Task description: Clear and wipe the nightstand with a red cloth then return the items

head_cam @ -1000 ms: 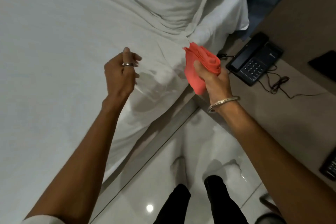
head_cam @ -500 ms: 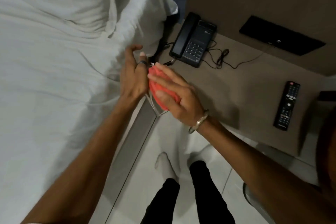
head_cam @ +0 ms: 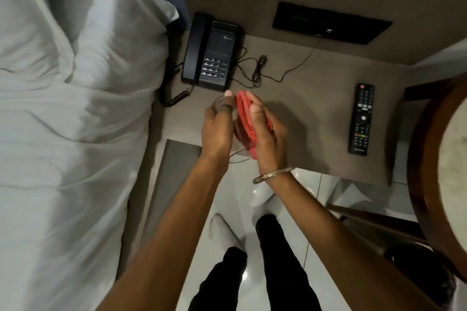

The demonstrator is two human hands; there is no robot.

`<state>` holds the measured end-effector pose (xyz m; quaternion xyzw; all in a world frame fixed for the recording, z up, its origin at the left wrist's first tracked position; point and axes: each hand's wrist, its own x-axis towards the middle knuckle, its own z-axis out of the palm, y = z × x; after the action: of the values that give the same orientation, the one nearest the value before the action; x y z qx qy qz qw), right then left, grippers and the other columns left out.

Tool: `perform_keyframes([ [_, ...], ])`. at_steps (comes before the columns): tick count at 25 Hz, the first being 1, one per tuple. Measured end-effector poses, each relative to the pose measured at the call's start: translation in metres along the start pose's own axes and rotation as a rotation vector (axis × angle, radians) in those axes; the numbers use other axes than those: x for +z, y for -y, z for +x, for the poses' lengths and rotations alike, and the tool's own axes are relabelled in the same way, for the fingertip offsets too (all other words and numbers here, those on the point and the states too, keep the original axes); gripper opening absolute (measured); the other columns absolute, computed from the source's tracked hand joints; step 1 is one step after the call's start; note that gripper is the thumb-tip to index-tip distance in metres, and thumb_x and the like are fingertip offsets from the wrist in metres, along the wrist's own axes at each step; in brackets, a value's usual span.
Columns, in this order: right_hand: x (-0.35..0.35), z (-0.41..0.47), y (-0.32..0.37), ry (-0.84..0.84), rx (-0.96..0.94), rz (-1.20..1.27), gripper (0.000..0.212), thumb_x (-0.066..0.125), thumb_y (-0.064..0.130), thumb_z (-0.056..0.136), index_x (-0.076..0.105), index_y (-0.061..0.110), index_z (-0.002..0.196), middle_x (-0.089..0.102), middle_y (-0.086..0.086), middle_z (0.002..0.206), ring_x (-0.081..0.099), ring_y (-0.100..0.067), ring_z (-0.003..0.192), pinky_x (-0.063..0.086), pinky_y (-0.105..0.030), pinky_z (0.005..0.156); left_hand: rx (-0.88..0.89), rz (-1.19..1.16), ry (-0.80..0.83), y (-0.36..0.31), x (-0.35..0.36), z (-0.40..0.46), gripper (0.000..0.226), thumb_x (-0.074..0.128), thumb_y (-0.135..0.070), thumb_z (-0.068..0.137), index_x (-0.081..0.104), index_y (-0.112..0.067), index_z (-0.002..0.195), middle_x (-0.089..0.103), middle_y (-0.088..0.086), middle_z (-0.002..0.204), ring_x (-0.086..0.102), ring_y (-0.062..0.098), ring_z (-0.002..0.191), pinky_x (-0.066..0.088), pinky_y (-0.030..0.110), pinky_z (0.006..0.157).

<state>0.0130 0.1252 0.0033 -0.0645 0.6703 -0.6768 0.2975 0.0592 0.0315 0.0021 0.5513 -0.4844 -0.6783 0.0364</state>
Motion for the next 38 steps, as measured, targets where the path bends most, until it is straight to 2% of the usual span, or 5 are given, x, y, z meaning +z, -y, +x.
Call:
perform_keyframes([
  [7, -0.086, 0.041, 0.003, 0.159, 0.776, 0.510, 0.044, 0.049, 0.051, 0.099, 0.069, 0.016, 0.117, 0.071, -0.011, 0.106, 0.067, -0.027, 0.093, 0.057, -0.039, 0.076, 0.007, -0.221, 0.064, -0.013, 0.089, 0.012, 0.040, 0.052, -0.049, 0.106, 0.052, -0.018, 0.132, 0.071, 0.005, 0.118, 0.072, 0.020, 0.103, 0.062, 0.038, 0.086],
  [17, -0.210, 0.067, -0.016, -0.249, 0.663, 0.742, 0.050, 0.048, 0.050, 0.099, 0.062, 0.018, 0.135, 0.071, -0.009, 0.110, 0.066, -0.032, 0.098, 0.061, -0.036, 0.062, 0.499, 0.286, 0.224, 0.004, 0.168, 0.093, 0.121, 0.088, 0.004, 0.075, 0.008, -0.008, 0.165, 0.038, -0.026, 0.125, 0.050, -0.033, 0.105, 0.044, 0.002, 0.096],
  [28, -0.239, 0.087, 0.040, -0.284, 0.378, 0.655, 0.035, 0.061, 0.030, 0.092, 0.068, 0.007, 0.117, 0.075, -0.008, 0.104, 0.072, -0.021, 0.098, 0.053, -0.044, 0.096, 0.939, 0.803, -0.013, 0.014, 0.199, 0.078, 0.101, 0.073, -0.048, 0.092, 0.020, 0.001, 0.163, 0.019, 0.027, 0.170, 0.013, 0.047, 0.159, 0.017, 0.055, 0.131],
  [33, -0.351, 0.038, 0.053, -0.592, -0.407, -0.919, 0.050, 0.066, 0.032, 0.096, 0.059, 0.009, 0.139, 0.066, -0.002, 0.135, 0.062, -0.009, 0.126, 0.050, -0.028, 0.105, 1.166, 1.044, 0.236, 0.049, 0.229, 0.004, 0.073, 0.054, -0.049, 0.102, 0.032, -0.008, 0.159, 0.030, 0.024, 0.168, 0.020, 0.043, 0.158, 0.020, 0.062, 0.128],
  [38, -0.402, -0.003, 0.010, -0.290, 0.047, -1.604, 0.073, 0.023, 0.064, 0.102, 0.014, 0.025, 0.162, 0.017, -0.010, 0.171, 0.011, -0.037, 0.158, 0.015, -0.069, 0.122, 1.142, 1.261, 0.282, 0.056, 0.235, -0.029, 0.084, 0.032, -0.063, 0.104, 0.022, -0.007, 0.165, 0.015, 0.018, 0.174, 0.007, 0.038, 0.162, -0.002, 0.048, 0.132],
])
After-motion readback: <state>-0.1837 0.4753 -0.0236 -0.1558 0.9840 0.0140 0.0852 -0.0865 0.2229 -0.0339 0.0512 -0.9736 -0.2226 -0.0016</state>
